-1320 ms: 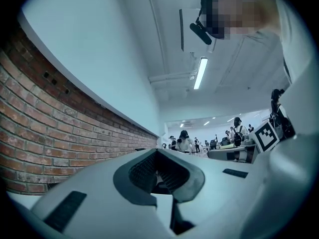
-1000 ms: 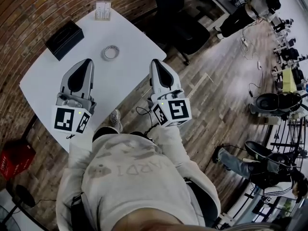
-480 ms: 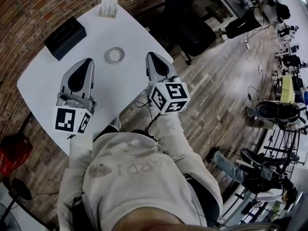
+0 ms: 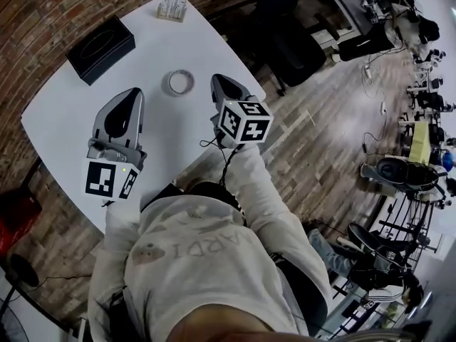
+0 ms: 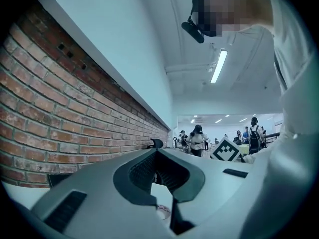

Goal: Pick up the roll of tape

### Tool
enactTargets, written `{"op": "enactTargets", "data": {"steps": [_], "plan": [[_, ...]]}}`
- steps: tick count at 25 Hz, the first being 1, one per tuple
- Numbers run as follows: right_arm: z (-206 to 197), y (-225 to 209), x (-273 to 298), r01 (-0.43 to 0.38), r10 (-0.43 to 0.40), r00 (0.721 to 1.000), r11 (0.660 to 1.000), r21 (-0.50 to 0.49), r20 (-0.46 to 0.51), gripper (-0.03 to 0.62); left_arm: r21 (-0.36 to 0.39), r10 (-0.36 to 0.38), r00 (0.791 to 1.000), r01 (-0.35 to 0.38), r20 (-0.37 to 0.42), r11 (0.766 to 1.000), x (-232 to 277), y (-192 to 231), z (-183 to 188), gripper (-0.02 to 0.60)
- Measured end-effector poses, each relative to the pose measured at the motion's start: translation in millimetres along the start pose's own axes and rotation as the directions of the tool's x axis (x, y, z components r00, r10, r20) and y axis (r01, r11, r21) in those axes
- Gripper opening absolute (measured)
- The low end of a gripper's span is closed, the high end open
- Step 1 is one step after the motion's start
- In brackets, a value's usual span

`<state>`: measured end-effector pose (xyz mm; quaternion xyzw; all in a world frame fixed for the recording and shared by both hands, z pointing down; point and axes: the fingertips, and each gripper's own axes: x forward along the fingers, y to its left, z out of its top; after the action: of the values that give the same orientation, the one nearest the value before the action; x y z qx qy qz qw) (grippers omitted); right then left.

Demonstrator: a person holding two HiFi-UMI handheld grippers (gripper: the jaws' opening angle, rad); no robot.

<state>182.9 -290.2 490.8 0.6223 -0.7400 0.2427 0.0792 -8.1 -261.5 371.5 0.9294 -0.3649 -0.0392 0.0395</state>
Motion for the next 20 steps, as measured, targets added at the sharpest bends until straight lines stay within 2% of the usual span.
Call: {"op": "enactTargets", "data": {"steps": [11, 20], "plan": [[-35.3, -19.9, 70.0, -0.016, 0.012, 0.98, 1.0, -0.014, -0.199, 0.052, -0.008, 0.072, 0.997, -0.072, -0.031, 0.997, 10.7, 12.3, -11.4, 0.002], [-74.6, -23.4, 107.1, 0.0, -0.02, 0.935, 0.998, -0.055, -0.355, 0.089, -0.01, 0.153, 0.987, -0.154, -0.05, 0.988, -0.5, 34.9, -14.4, 0.002]]}}
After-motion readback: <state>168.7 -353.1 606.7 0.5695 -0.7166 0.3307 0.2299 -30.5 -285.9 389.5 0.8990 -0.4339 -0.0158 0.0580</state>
